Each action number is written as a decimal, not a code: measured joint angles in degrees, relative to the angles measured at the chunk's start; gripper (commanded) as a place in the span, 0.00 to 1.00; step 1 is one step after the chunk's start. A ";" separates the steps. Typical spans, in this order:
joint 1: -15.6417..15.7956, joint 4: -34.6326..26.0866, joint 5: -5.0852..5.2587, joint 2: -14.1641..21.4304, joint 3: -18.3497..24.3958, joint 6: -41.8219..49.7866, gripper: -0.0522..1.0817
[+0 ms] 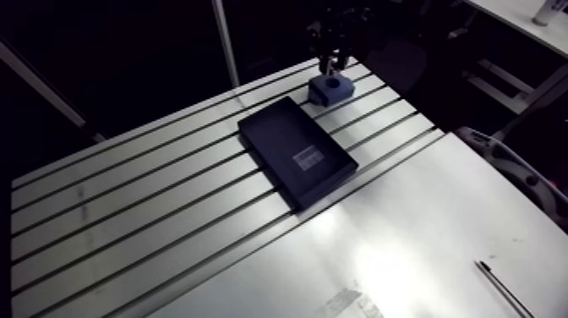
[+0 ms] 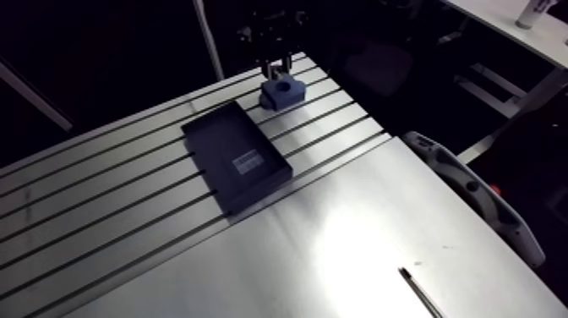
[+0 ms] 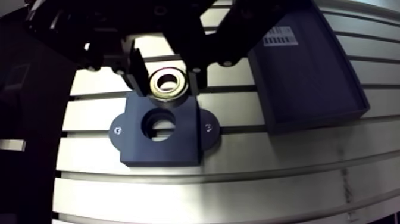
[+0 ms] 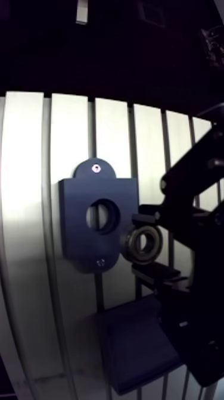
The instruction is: Pick up the bearing and press it into the housing until flush.
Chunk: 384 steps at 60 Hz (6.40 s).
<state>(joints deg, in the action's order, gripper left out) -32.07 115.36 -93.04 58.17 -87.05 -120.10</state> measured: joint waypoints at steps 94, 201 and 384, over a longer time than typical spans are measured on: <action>-0.46 0.67 0.02 -4.56 2.43 4.39 0.94; -0.85 1.23 0.26 -5.61 2.67 4.17 0.94; -0.54 -1.17 0.41 -4.49 3.88 2.65 0.26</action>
<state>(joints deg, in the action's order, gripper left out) -32.61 114.19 -92.63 53.68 -83.17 -117.44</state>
